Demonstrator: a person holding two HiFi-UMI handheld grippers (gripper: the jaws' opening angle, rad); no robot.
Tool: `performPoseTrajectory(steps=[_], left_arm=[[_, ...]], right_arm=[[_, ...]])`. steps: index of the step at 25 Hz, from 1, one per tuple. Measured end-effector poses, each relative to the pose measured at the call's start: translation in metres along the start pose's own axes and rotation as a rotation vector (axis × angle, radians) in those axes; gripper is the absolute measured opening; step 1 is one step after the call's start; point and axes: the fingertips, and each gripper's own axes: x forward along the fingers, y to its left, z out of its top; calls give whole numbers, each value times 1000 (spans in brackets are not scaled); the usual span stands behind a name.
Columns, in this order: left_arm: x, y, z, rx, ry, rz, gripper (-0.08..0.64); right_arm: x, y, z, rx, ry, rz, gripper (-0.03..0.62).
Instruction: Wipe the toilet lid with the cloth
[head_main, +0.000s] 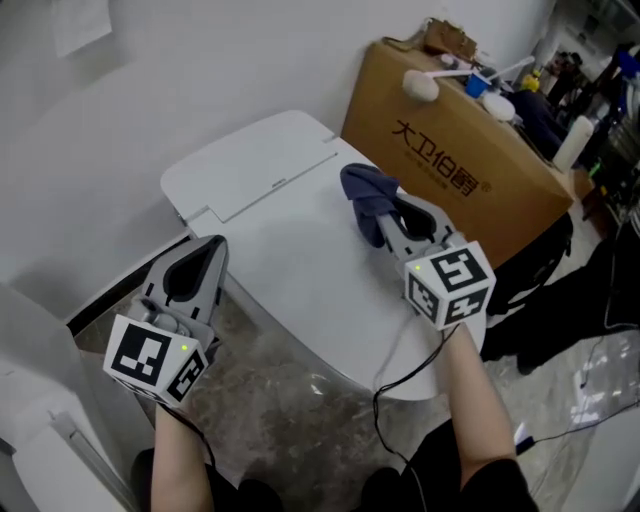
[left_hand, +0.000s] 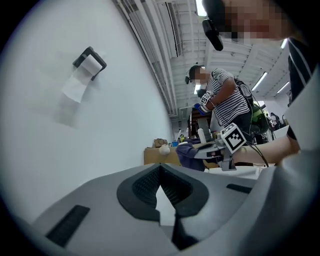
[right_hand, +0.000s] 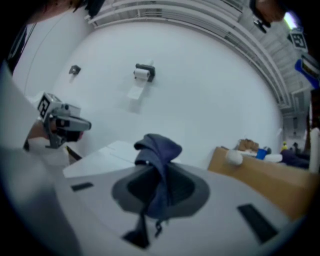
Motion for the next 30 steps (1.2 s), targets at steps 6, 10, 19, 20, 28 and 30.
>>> performPoseTrajectory(steps=[6, 10, 19, 20, 28, 30], left_arm=[[-8, 10, 6, -33, -31, 24, 12], [-10, 8, 9, -34, -39, 21, 12], [-15, 9, 3, -26, -23, 24, 14], [-16, 10, 3, -27, -22, 26, 13], [-18, 9, 0, -33, -12, 26, 12], [-18, 9, -1, -29, -11, 24, 13]], right_arm=[[46, -28, 2, -210, 165, -7, 67], [86, -42, -3, -318, 263, 3, 67], [143, -76, -53, -539, 518, -36, 67], [146, -80, -56, -552, 534, -46, 67], [163, -85, -84, -536, 661, -25, 67], [163, -77, -89, -530, 665, 0, 67]])
